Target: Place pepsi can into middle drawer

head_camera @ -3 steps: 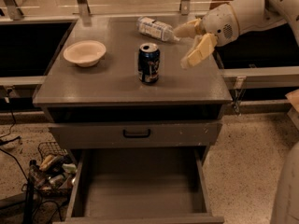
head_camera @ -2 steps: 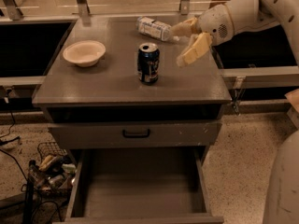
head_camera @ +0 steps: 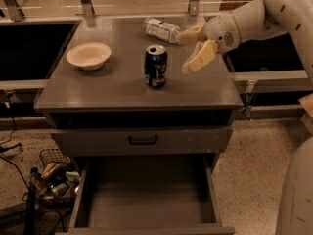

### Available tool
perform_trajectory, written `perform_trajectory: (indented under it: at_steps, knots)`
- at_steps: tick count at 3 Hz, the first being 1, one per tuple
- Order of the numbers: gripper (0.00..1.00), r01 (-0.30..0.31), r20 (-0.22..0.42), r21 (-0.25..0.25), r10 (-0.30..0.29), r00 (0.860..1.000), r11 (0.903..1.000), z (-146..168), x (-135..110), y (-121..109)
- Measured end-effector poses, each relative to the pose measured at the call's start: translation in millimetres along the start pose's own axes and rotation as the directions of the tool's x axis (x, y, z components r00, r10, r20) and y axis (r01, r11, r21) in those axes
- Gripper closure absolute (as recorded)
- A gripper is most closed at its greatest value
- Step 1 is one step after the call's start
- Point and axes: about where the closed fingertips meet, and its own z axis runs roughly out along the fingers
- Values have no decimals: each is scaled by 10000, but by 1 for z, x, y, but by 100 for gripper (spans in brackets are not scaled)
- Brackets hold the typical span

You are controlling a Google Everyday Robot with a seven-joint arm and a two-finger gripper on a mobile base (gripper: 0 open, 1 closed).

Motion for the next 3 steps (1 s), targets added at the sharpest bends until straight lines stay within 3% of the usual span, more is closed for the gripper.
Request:
perform_trajectory:
  at_steps: [2,3]
  knots:
    - [0,-319,81,-234,321,9995,9992,16,14,-2]
    - [0,-342,463,-215,352,9983,9992,21,17,-8]
